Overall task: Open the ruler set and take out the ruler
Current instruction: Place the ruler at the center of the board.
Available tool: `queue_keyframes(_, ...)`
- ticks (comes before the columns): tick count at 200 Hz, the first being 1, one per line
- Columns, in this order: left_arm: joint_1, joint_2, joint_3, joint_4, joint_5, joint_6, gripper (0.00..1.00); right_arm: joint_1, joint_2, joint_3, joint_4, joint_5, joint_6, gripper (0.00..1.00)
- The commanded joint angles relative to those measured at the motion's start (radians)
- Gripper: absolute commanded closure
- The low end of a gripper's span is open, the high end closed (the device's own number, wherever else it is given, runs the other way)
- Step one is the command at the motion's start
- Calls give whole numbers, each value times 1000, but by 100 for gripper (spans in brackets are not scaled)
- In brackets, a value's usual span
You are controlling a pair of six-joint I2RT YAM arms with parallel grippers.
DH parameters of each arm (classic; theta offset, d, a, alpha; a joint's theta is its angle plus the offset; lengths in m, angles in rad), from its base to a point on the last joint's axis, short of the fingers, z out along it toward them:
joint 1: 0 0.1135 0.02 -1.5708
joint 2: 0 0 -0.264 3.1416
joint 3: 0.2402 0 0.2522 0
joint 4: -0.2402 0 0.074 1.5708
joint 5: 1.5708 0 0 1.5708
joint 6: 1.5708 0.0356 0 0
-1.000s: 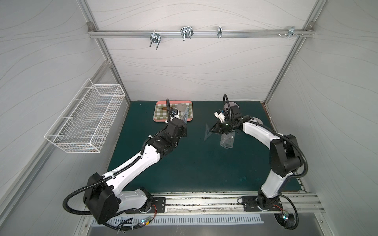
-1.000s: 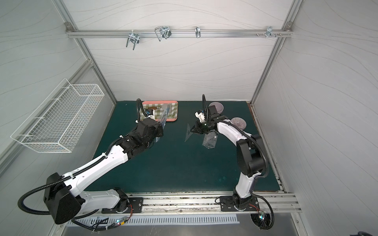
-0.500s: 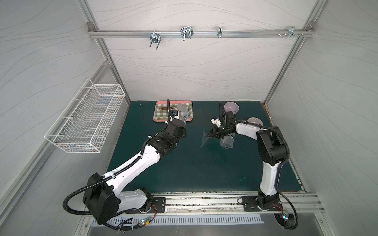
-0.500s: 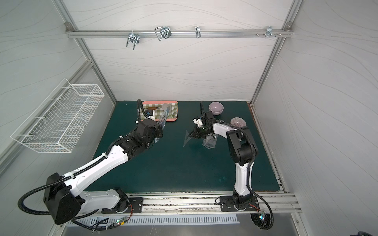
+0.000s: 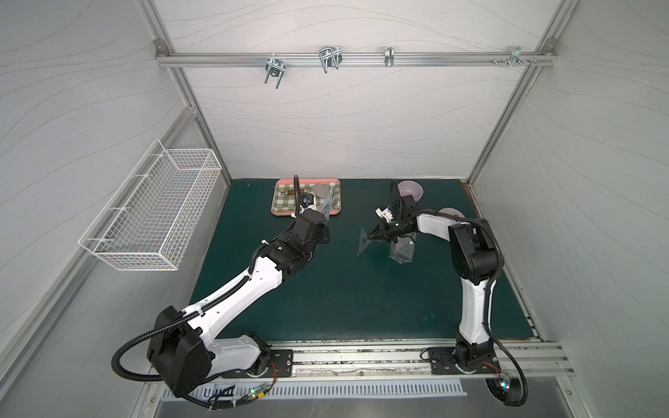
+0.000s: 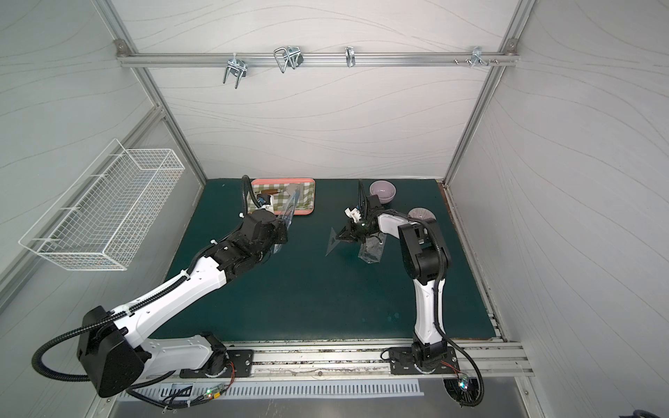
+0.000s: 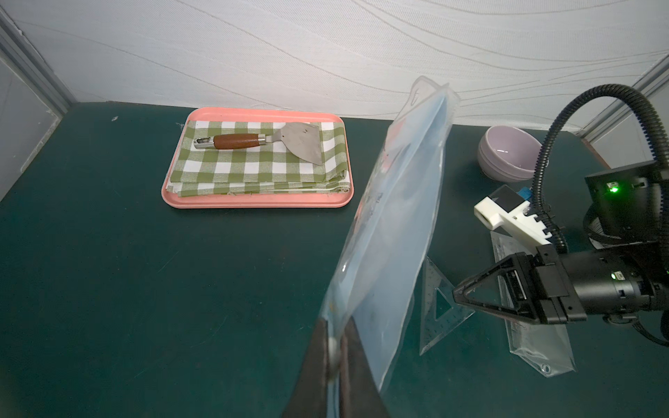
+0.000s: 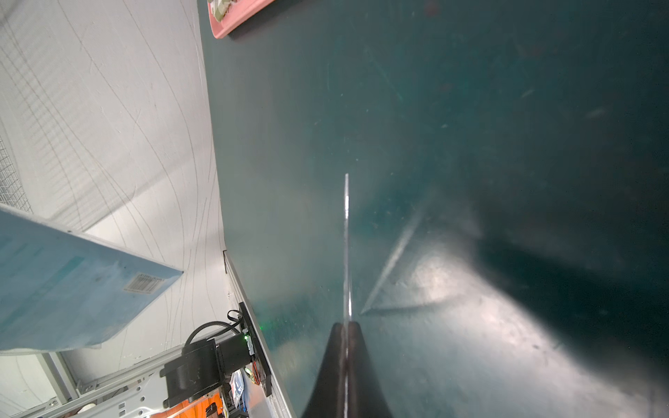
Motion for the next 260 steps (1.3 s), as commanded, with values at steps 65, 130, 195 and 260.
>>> queue_keyframes(65,6,-3,11,42,2,2,100,-30,65,29,-43,-12,1,94)
queue_keyframes(130,6,-10,10,42,4,4,100,-47,77,35,-67,25,13,81)
queue_keyframes(195,6,32,21,41,31,-14,100,-25,-103,17,-179,245,-53,70)
queue_keyframes(260,6,107,14,95,111,-71,100,113,-344,28,-114,216,63,75)
